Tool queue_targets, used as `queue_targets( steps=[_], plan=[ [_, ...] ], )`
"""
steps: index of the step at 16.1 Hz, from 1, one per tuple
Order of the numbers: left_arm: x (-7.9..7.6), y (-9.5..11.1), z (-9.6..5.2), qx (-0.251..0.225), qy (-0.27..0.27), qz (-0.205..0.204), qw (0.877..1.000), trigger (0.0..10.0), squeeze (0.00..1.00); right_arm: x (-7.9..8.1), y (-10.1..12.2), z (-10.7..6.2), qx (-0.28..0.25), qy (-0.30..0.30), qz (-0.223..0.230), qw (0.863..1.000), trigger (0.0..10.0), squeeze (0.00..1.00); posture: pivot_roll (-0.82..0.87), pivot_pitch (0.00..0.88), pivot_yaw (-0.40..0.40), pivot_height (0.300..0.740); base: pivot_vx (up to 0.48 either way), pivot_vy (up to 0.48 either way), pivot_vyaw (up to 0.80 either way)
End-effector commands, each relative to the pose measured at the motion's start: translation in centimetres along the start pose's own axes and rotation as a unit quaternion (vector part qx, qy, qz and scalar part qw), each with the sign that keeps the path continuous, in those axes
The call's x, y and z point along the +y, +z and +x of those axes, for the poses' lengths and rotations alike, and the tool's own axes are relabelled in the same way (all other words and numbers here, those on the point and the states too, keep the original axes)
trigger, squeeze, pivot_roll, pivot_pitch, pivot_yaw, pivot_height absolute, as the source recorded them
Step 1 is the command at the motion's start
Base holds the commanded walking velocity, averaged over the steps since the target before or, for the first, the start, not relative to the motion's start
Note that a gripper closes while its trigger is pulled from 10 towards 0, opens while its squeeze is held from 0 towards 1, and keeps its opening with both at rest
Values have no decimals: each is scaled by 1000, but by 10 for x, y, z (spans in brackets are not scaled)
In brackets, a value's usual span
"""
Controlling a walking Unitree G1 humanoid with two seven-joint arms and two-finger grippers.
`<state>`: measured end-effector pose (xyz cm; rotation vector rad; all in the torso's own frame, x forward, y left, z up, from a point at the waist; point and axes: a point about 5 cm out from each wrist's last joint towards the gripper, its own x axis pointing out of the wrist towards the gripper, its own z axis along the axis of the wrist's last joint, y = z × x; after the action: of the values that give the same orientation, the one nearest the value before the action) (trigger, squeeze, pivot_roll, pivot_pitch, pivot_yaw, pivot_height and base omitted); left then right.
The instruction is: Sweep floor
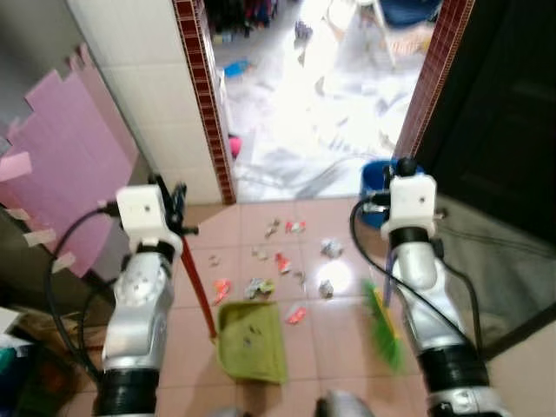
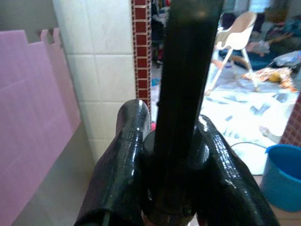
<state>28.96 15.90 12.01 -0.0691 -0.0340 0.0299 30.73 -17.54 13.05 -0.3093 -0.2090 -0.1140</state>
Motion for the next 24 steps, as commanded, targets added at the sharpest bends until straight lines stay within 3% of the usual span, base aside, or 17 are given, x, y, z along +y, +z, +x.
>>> queue_targets(
  steps=[1, 12, 18, 24],
  plan=[
    [5, 10, 3, -24, 11, -7, 1000, 10000, 0, 3, 14, 7, -33, 4, -11, 999, 10000, 0, -41, 0, 55, 740, 337, 341, 0],
    [-4, 4, 15, -29, 24, 1, 999, 10000, 0, 5, 22, 8, -65, 9, -36, 997, 10000, 0, -37, 11, 67, 740, 439, 62, 0],
    [-5, -11, 12, -28, 58, 20, 998, 10000, 0, 8, 24, 12, -71, 16, -35, 997, 10000, 0, -28, 35, 58, 740, 0, 0, 0],
    [-18, -23, 26, -35, 77, 19, 996, 10000, 0, 10, 29, 22, -77, 20, -34, 996, 10000, 0, -43, 72, 46, 740, 0, 0, 0]
  ],
)
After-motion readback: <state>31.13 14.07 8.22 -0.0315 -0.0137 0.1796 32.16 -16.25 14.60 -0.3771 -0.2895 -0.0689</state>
